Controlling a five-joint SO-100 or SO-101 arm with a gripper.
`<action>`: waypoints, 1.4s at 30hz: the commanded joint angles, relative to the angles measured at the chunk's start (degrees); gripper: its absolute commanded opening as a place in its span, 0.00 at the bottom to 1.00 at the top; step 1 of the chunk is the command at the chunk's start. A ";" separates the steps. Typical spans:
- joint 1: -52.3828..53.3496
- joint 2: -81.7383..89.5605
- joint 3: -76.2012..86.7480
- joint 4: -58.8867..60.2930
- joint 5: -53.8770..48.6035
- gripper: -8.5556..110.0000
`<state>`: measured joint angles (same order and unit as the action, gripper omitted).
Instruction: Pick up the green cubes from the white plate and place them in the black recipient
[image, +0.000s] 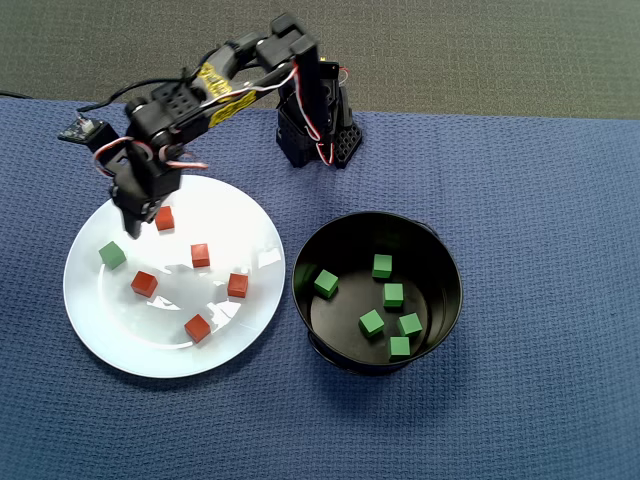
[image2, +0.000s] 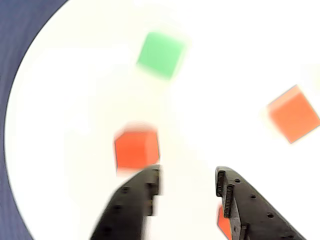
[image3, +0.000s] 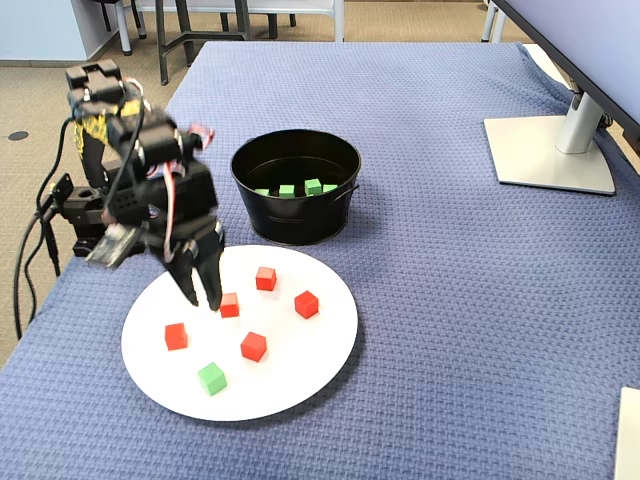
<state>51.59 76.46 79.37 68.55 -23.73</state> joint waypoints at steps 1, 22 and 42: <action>1.58 -5.27 -10.20 3.43 10.37 0.25; 0.18 -18.46 -20.57 4.92 18.28 0.32; 1.67 -28.56 -32.96 9.14 9.40 0.29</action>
<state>52.38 47.29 50.62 77.34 -12.13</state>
